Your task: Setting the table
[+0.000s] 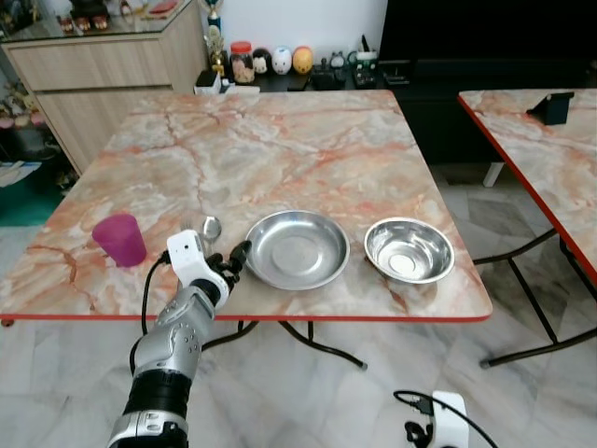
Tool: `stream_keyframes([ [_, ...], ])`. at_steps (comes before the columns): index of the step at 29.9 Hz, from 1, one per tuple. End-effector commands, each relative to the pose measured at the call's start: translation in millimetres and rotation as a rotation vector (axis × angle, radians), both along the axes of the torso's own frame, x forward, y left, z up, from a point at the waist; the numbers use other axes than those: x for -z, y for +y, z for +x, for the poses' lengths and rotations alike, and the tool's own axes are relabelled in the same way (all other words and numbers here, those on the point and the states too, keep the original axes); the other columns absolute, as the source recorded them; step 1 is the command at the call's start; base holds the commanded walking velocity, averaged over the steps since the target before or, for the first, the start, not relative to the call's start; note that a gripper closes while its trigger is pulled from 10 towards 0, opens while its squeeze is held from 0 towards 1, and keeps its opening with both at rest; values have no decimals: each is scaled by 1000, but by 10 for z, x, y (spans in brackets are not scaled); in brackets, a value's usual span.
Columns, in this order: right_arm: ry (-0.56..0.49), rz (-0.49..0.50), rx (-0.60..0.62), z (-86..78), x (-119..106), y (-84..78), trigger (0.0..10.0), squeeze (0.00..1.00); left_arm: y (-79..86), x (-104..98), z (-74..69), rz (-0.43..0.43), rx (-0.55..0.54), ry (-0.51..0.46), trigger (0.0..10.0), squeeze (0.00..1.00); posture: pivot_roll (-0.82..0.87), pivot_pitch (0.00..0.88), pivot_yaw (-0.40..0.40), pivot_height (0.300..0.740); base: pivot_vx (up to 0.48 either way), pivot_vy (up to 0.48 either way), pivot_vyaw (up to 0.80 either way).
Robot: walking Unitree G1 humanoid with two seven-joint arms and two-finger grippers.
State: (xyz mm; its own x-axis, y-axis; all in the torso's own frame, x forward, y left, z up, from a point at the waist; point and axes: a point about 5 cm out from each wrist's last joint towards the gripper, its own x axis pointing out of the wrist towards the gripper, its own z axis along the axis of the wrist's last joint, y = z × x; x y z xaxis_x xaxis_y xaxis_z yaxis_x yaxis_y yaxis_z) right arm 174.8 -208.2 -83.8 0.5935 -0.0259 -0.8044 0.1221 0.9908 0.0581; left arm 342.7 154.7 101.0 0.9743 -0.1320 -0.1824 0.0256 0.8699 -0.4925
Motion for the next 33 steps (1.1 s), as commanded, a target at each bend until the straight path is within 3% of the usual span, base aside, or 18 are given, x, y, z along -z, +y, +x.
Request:
stream_keyframes([
  [1,2,3,9,-8,5,8,10000,0,-15,0,43,-2,2,3,10000,0,-69,0,30,740,0,0,0],
  [12,1,6,10,-12,8,15,10000,0,-62,20,117,2,18,-9,10000,0,-78,0,35,740,0,0,0],
  [25,-3,6,14,-1,3,15,10000,0,-85,59,142,91,63,-10,10000,0,-76,0,32,740,0,0,0],
  [33,-3,4,19,-1,2,9,10000,0,-146,80,157,94,78,-9,10000,0,-89,0,38,740,0,0,0],
])
